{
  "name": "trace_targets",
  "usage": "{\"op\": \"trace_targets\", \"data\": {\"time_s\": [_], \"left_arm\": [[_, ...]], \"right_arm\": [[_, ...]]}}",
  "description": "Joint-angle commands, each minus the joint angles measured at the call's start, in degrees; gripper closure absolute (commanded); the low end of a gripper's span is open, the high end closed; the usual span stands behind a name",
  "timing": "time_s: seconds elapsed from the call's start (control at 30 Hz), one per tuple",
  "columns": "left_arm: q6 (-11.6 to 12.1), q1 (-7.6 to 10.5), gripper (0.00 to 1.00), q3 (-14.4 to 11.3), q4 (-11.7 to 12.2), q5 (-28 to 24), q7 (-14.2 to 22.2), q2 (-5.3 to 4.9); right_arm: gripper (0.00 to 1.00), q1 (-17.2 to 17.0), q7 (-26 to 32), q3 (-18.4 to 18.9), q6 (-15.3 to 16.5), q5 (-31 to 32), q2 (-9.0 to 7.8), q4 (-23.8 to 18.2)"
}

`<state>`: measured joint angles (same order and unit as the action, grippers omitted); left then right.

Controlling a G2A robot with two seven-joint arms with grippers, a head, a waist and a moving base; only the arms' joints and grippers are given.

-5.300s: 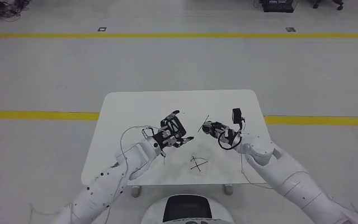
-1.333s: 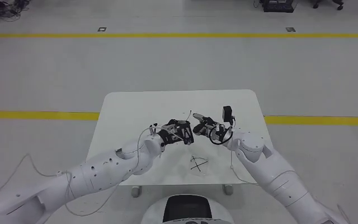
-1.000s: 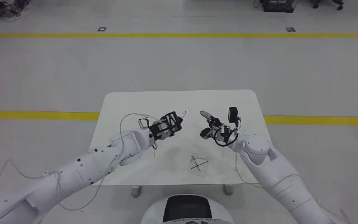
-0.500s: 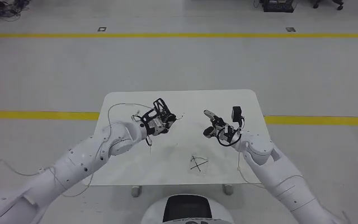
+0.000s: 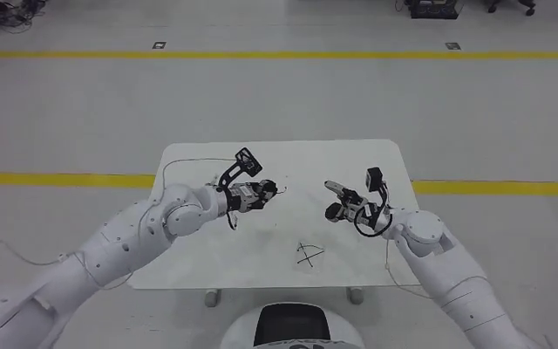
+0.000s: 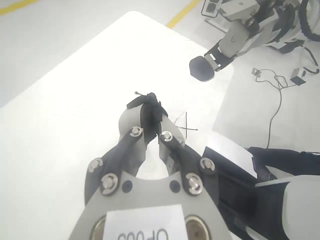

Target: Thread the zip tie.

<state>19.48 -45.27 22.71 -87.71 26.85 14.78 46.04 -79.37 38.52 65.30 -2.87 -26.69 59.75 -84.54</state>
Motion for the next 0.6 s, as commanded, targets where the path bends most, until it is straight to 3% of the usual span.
{"op": "trace_targets", "data": {"time_s": [0.0, 0.07, 0.17, 0.3, 0.47, 0.57], "left_arm": [[0.0, -0.88, 1.0, 0.5, 1.0, -4.1, -0.6, 0.1], [0.0, -1.76, 1.0, 1.6, 2.2, -13.9, 0.3, 0.28], [0.0, -2.09, 1.0, 2.8, 1.7, -26.6, 5.6, 0.38], [0.0, -3.05, 1.0, 5.1, 2.1, -39.9, 14.3, 0.64], [0.0, -5.55, 1.0, 10.1, 4.9, -52.3, 25.5, 1.85], [0.0, -7.79, 1.0, 14.0, 7.6, -58.4, 31.9, 3.16]], "right_arm": [[0.0, -0.1, 0.4, 0.0, 0.3, -0.6, 0.04, 0.0], [0.0, 0.1, 2.1, 0.8, 1.8, -0.7, -0.08, 2.0], [0.0, 0.3, 9.9, 2.0, 6.6, -3.9, -0.26, 5.4], [0.0, 1.2, 16.2, 2.4, 10.1, -4.7, -0.35, 8.5], [0.0, 3.1, 24.3, 1.7, 13.3, -5.4, -0.26, 12.0], [0.0, 4.6, 28.7, 0.8, 15.8, -7.6, 0.1, 14.8]]}}
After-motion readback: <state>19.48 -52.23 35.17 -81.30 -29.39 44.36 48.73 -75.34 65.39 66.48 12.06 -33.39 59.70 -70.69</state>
